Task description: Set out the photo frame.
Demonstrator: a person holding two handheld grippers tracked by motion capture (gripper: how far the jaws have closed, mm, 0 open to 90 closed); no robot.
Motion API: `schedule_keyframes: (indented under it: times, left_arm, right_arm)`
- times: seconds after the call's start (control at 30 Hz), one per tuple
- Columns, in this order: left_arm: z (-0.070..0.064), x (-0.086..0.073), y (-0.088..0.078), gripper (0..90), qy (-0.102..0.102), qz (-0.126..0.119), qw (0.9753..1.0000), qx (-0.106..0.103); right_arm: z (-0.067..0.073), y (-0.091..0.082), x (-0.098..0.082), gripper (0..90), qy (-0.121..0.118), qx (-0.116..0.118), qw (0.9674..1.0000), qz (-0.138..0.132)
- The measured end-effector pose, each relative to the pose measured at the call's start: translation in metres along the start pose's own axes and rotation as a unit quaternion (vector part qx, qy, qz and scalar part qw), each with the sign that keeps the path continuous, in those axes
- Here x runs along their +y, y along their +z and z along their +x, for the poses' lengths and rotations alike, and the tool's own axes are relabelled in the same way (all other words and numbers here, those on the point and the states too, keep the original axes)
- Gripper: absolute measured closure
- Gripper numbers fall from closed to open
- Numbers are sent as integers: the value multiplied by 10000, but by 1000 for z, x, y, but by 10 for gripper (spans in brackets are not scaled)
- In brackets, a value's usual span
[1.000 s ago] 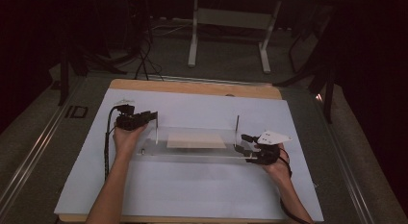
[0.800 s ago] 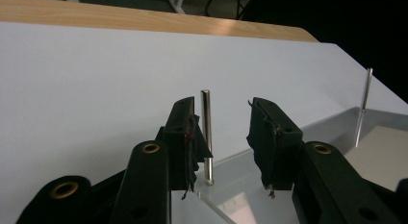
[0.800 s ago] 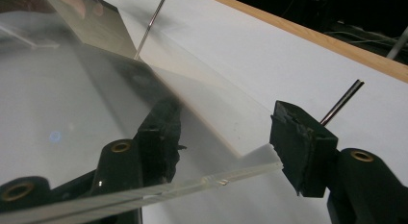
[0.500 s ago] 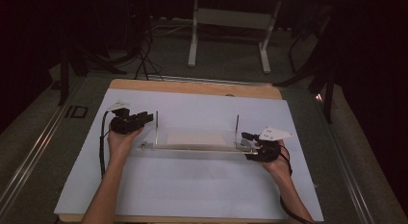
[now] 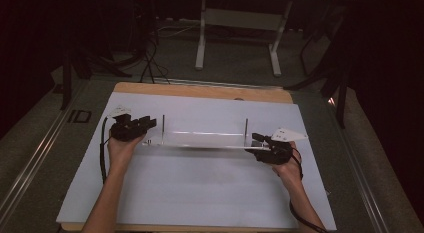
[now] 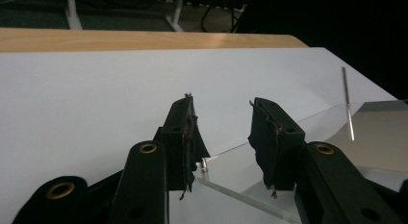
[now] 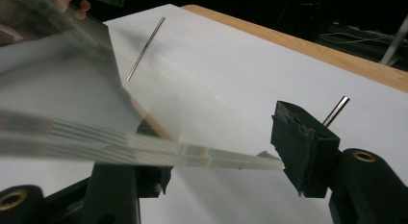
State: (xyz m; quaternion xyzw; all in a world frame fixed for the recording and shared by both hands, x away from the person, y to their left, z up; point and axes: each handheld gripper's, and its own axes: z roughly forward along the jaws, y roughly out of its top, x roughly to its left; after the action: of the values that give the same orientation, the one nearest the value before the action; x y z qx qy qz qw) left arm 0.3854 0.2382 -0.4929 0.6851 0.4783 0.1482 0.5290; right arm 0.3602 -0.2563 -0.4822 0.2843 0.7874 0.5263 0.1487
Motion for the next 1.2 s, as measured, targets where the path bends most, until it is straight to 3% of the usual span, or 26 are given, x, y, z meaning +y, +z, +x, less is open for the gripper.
schedule_keyframes:
  times: [0.6, 0.87, 1.2]
  left_arm:
    - [-4, 2, -6, 620, 215, -80, 9997, -98]
    - [-3, 3, -14, 620, 254, -224, 9993, -150]
    - [-6, -2, -24, 598, 469, -279, 9984, -140]
  right_arm:
    - [-6, 2, 14, 448, 111, -178, 9997, -148]
    - [-8, 2, 18, 460, 99, -231, 9996, -149]
    - [-10, 4, 22, 461, 161, -287, 9993, -187]
